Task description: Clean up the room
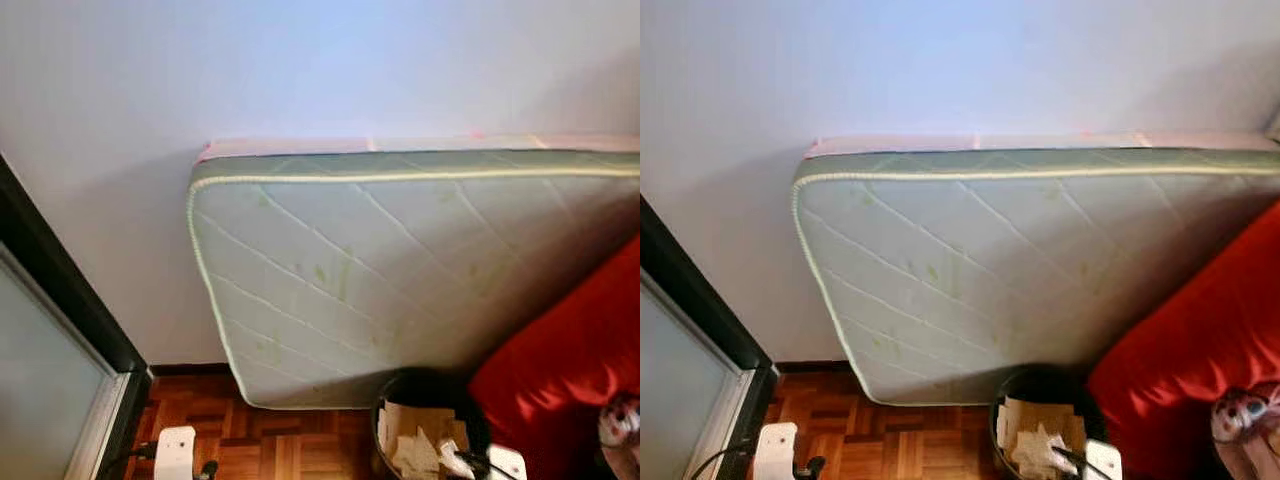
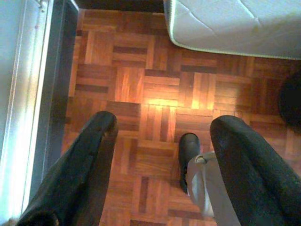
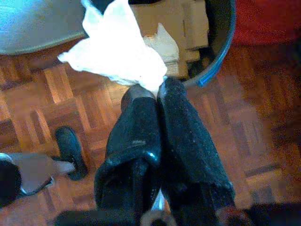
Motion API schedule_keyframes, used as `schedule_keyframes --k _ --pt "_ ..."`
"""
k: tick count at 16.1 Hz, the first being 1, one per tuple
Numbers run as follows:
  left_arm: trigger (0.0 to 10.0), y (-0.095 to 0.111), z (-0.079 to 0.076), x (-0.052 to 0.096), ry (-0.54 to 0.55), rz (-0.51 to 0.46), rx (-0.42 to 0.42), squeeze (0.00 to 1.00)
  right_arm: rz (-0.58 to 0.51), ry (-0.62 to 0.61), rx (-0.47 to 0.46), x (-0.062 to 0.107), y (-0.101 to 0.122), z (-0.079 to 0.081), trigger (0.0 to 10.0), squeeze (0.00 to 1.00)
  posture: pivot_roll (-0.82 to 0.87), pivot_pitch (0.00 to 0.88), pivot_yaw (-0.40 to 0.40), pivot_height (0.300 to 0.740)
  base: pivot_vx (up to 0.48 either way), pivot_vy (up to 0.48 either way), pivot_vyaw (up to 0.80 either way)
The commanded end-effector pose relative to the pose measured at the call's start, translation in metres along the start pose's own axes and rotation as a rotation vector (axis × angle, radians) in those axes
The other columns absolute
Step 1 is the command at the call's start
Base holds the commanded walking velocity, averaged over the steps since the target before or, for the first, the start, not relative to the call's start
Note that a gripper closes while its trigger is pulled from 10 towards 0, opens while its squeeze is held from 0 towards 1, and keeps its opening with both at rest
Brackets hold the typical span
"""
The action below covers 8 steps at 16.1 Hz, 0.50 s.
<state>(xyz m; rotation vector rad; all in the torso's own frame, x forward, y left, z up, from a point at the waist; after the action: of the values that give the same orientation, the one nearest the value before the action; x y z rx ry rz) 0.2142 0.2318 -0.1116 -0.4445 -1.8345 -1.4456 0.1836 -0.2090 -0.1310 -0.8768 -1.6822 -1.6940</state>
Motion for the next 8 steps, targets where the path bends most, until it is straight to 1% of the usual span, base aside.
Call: schedule_keyframes --k 1,8 --pt "10.0 0.0019 -0.0045 -0.0007 -0.013 -0.007 0.005 0.00 0.016 -0.020 -0.012 0.0022 -0.0064 -0.0057 10.0 0.00 0.08 0.000 -0.028 0.713 0.319 0.000 0.00" --pt "10.0 0.0020 -0.0046 -0.0007 -0.013 -0.009 0.006 0.00 0.014 -0.024 -0.012 0.0022 -0.0059 -0.0063 10.0 0.00 0.08 0.000 -0.029 0.713 0.317 0.000 0.00"
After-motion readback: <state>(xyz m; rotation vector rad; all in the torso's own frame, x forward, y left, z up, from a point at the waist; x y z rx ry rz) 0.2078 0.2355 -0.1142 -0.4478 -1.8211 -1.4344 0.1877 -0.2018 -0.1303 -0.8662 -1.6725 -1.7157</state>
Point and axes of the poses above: a point about 5 cm out from each wrist's last joint towards the gripper, its own x axis pointing back from the gripper into the wrist, its own y axis along the axis of the wrist's last joint, z = x × y, the point moved 5 cm from there along -x, pointing out of the wrist towards the gripper, and after that the axes turned 15 degrees about x, right-handed, at the moved point
